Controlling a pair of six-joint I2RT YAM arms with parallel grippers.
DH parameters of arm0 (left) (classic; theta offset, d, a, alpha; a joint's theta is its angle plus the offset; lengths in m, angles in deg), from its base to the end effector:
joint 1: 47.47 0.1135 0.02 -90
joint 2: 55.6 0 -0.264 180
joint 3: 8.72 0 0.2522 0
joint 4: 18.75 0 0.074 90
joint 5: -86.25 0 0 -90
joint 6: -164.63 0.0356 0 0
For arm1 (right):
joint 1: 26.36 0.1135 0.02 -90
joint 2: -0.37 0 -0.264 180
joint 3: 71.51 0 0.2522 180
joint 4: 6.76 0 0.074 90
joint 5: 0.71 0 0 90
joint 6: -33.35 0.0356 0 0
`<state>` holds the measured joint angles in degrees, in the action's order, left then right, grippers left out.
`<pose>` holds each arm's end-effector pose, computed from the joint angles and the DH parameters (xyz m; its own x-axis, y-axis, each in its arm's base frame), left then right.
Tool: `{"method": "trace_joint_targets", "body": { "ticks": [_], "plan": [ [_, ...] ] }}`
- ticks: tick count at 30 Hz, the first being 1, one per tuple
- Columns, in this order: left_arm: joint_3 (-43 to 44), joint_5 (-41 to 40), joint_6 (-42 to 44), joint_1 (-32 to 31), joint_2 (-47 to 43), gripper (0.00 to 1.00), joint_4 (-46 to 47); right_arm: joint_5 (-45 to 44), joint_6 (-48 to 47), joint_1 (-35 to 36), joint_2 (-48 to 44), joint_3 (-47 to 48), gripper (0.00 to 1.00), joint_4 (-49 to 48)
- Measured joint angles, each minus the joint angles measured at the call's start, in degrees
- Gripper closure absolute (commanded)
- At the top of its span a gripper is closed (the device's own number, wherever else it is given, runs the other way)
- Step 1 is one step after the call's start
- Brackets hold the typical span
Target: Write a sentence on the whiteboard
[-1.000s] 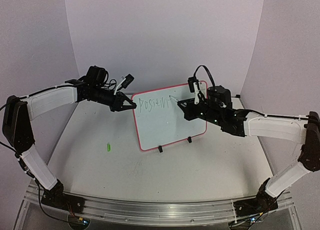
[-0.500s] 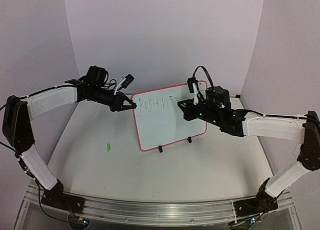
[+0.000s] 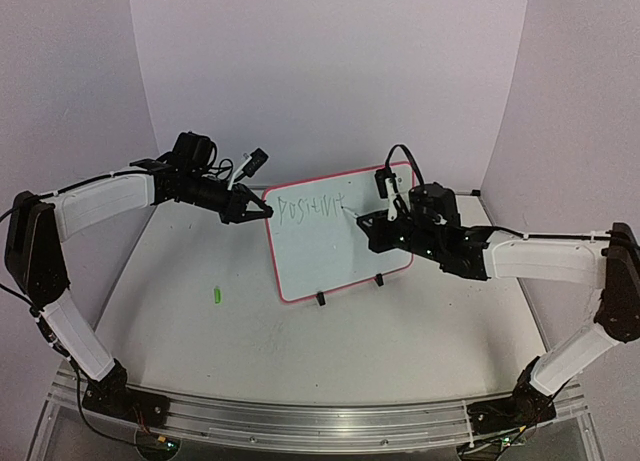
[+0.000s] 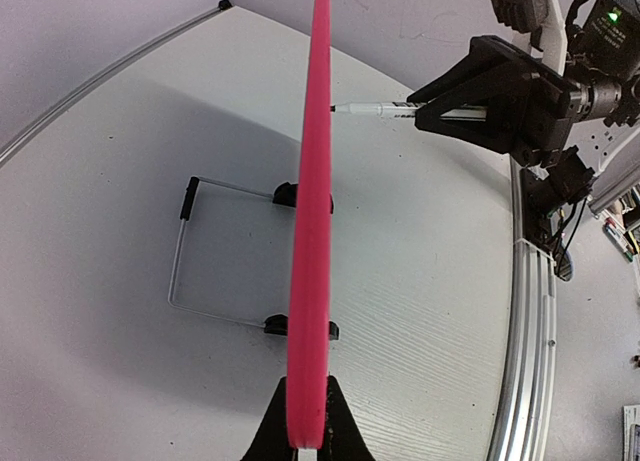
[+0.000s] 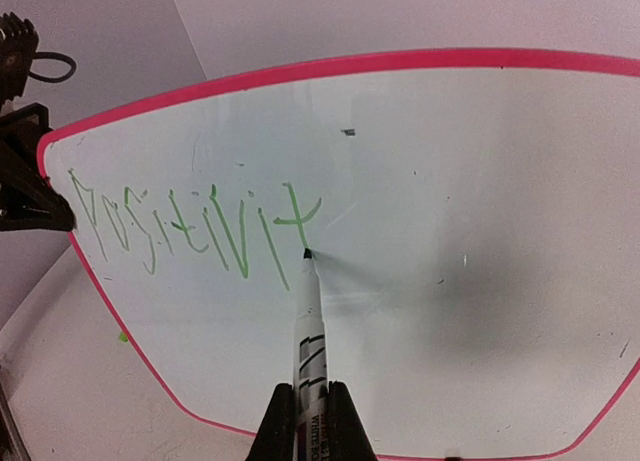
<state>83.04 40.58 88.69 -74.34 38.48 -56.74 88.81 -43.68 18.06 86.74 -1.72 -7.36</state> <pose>0.3158 -0.1879 0.3023 -0.3658 0.3801 -0.8495 0.9149 0.3143 -0.2533 0.2504 0.2450 0.2748 -0.3474 -0.0262 -0.9373 -0.6323 0.7447 0.2135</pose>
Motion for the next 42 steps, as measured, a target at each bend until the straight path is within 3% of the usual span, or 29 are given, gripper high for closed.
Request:
{"method": "trace_joint_targets", "body": {
  "ticks": [42],
  "plan": [
    [0.0,-0.6,0.5,-0.6,-0.3,1.0,-0.2,-1.9,-1.2,0.0,-2.2,0.7,1.0,1.5]
  ]
}}
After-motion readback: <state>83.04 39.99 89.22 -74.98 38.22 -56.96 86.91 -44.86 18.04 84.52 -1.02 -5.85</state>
